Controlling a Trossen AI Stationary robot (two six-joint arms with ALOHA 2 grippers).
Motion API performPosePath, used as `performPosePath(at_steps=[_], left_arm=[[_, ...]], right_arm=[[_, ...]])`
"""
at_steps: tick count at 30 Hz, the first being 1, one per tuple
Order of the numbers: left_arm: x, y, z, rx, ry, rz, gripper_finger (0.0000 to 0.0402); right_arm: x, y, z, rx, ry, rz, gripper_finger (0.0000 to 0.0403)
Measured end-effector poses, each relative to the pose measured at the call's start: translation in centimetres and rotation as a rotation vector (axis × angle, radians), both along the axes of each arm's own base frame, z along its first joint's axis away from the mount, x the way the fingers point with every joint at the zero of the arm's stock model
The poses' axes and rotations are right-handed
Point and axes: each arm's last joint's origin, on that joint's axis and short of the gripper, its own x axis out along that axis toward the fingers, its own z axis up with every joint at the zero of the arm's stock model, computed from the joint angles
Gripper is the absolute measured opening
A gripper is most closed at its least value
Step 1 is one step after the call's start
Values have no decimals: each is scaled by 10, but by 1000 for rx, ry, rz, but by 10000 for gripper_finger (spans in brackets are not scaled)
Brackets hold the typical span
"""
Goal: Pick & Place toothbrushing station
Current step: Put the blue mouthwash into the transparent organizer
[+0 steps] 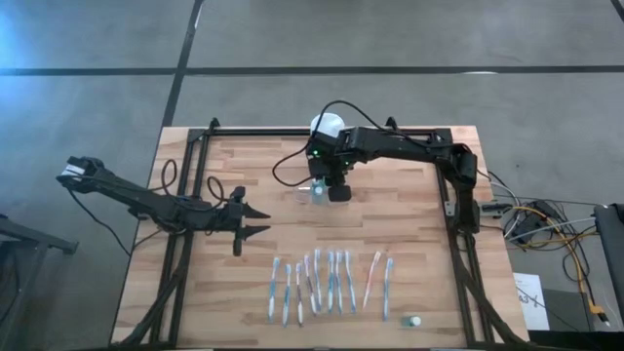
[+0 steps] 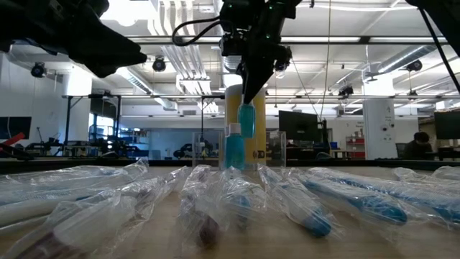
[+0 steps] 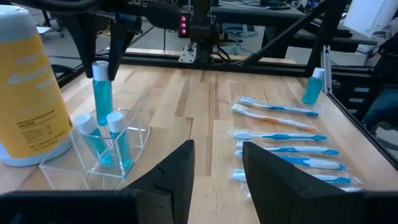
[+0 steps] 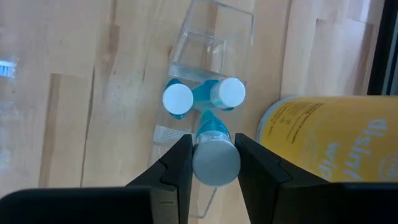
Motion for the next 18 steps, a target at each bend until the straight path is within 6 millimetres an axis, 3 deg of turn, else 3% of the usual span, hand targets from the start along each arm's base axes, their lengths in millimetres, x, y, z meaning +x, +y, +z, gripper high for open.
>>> performPosePath(at_steps=[18], left_arm=[[0,0,-2,-7,20,-16,140]], right_arm=[[4,-9,-29,27,19,-16,95]])
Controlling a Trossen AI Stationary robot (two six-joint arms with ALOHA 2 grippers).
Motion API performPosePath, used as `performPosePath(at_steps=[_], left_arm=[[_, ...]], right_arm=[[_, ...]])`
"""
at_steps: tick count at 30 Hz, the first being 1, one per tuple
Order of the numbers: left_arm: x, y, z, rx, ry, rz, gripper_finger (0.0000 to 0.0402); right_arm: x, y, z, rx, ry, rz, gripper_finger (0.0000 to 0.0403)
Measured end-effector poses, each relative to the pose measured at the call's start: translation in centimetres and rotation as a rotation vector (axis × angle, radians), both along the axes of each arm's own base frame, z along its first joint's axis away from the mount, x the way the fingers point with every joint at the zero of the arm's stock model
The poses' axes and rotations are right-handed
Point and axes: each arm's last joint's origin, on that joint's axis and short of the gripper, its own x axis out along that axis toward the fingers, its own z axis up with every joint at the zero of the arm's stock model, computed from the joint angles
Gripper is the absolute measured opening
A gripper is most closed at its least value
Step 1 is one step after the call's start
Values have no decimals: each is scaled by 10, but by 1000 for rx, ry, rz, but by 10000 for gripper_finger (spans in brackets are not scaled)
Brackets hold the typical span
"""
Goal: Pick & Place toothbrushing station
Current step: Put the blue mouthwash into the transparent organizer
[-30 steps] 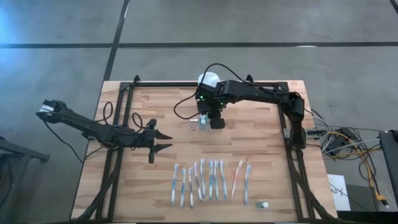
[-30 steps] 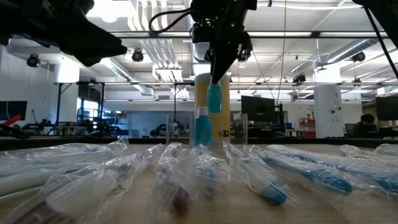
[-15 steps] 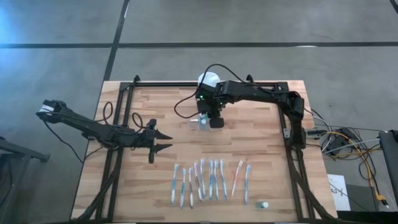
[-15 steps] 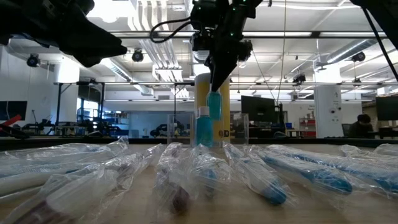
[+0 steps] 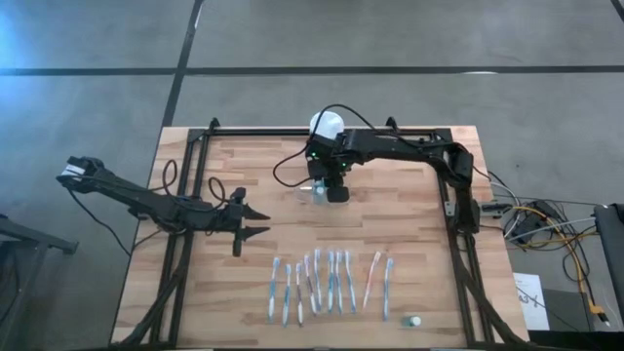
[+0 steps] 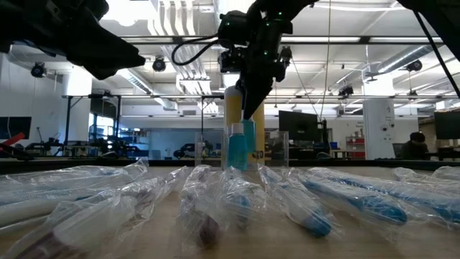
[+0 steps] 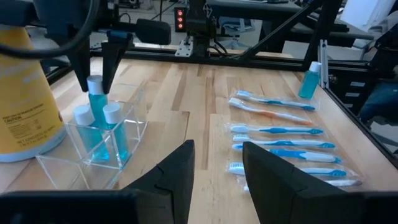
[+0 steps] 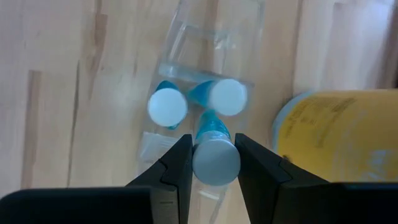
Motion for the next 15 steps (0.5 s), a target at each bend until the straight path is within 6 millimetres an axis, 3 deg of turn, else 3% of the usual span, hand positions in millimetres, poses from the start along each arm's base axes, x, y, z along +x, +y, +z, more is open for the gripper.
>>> performPosePath(at_steps=[15], left_arm=[[0,0,-1,7,5,-1,140]], right_arm=[[-2,-3,-26,4,-10,-25,95]])
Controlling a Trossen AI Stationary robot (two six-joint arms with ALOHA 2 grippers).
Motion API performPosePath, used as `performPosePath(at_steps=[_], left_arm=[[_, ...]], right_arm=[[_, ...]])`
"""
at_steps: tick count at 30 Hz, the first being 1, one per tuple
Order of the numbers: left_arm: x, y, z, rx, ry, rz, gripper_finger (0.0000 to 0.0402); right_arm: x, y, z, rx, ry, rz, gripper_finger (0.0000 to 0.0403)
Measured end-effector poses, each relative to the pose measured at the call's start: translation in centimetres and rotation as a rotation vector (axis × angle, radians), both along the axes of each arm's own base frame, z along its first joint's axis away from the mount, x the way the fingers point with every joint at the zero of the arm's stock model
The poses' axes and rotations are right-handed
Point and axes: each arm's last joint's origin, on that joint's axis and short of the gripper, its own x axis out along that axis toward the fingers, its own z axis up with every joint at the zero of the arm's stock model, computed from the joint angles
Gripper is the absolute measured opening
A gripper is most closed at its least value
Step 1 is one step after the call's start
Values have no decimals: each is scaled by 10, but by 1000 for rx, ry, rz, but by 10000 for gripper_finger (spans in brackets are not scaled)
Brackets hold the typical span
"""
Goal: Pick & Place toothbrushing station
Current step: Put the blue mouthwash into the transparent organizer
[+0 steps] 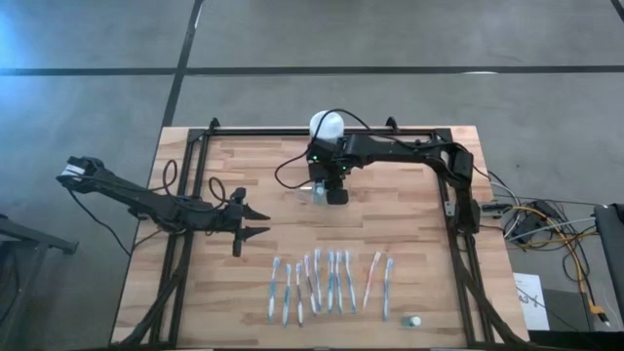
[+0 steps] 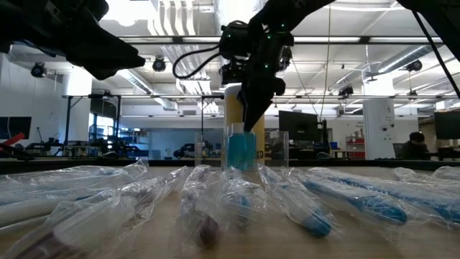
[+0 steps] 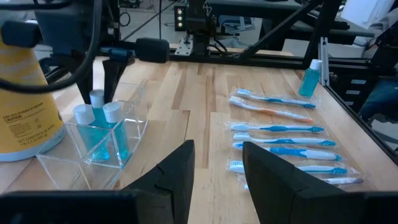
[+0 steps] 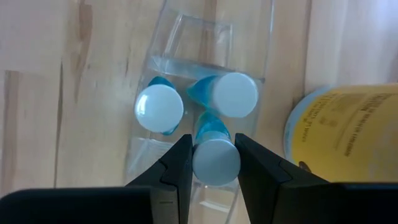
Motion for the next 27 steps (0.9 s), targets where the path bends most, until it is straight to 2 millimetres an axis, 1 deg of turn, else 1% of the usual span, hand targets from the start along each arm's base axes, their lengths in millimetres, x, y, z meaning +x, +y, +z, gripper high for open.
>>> performPosePath(at_steps=[7,14,19,22,27], left_arm=[[0,0,0,1,1,0,140],[0,0,-2,8,19,0,140],[-1,0,-3,12,35,-5,140],[-1,0,-4,14,44,-8,140],[-1,0,-4,12,44,-9,140]], right_arm=[[-2,0,-11,-2,-8,0,95],[-1,0,-12,-6,-17,3,98],[-1,-1,-12,-7,-15,3,118],[-3,-1,-16,0,5,3,135],[-3,-1,-15,-1,1,1,160]])
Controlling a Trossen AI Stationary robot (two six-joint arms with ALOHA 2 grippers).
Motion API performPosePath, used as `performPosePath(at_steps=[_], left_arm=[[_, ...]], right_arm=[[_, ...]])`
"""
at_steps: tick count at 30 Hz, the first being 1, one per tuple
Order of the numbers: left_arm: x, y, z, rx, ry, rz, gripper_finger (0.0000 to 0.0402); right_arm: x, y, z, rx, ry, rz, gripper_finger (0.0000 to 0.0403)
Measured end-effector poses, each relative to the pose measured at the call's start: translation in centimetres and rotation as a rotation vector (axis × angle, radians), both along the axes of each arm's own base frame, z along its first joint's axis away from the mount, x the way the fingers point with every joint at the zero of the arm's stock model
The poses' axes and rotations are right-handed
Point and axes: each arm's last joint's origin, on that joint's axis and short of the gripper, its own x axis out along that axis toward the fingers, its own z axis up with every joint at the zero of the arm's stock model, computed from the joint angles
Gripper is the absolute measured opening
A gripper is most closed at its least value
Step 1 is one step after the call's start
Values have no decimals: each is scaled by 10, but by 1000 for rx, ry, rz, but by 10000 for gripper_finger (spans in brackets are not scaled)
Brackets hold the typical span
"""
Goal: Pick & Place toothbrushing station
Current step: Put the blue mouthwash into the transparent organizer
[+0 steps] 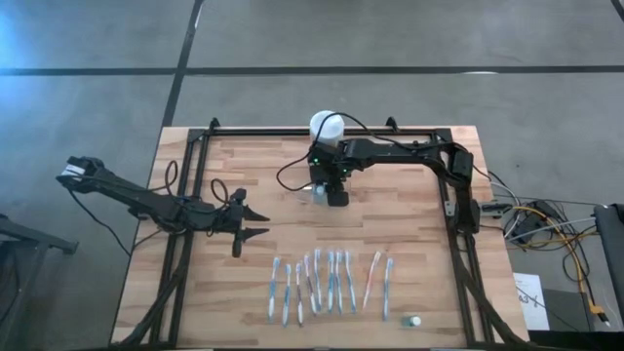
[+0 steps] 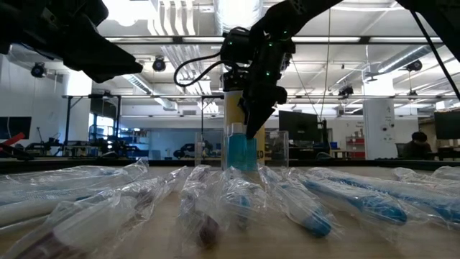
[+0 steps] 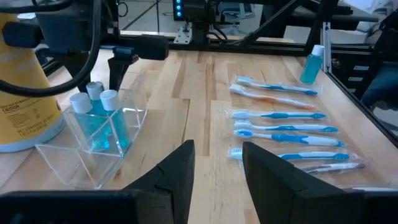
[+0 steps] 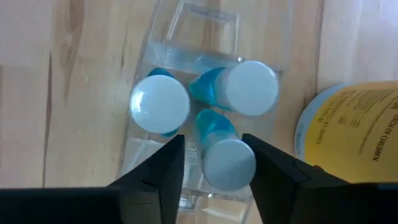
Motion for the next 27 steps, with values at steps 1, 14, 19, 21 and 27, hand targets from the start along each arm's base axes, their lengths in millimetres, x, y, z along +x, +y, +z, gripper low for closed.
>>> performPosePath(at_steps=[1,14,19,21,27], left_arm=[[0,0,0,-2,1,0,140],[0,0,-1,-15,7,3,140],[0,0,-1,-16,7,3,140],[0,0,-1,-18,6,3,140],[0,0,0,-20,5,4,140]], right_arm=[[0,0,0,1,0,-4,165],[-4,1,14,-2,-33,-32,187],[-13,3,38,-7,-89,-57,187],[-18,4,48,-8,-100,-60,187],[-43,12,82,18,-108,-128,187]])
